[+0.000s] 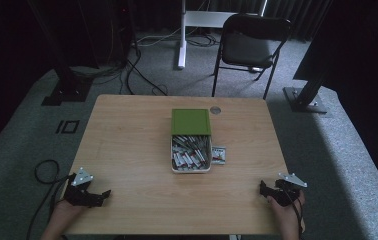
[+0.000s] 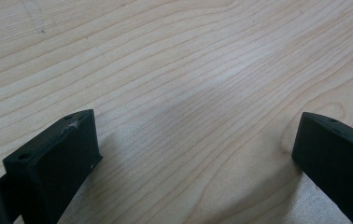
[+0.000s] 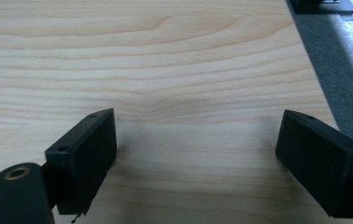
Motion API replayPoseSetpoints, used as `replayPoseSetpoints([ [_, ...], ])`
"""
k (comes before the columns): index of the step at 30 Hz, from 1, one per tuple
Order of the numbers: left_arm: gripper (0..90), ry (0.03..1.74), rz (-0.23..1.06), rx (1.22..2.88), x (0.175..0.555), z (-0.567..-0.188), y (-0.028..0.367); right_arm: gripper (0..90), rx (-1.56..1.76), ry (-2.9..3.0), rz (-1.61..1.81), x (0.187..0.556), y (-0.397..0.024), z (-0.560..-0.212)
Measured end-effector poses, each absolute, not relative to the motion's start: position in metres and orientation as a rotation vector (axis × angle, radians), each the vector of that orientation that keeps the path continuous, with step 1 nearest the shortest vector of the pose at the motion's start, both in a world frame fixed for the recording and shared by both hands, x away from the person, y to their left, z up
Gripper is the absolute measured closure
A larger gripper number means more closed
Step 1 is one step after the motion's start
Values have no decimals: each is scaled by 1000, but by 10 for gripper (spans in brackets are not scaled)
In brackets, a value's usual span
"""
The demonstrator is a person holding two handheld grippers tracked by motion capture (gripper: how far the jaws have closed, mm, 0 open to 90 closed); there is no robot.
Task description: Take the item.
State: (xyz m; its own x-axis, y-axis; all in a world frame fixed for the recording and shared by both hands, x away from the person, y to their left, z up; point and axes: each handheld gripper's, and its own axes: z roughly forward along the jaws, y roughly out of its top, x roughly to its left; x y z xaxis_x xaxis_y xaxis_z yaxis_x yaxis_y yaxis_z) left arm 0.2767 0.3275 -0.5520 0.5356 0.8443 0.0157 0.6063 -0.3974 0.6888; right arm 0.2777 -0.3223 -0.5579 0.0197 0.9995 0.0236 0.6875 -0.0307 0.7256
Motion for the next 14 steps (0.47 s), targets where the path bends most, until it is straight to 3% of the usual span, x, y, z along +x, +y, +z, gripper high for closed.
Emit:
replayPoseSetpoints([
  [14, 14, 1168, 486, 2141, 277, -552, 328, 115, 1806, 1677, 743, 282, -322, -558],
])
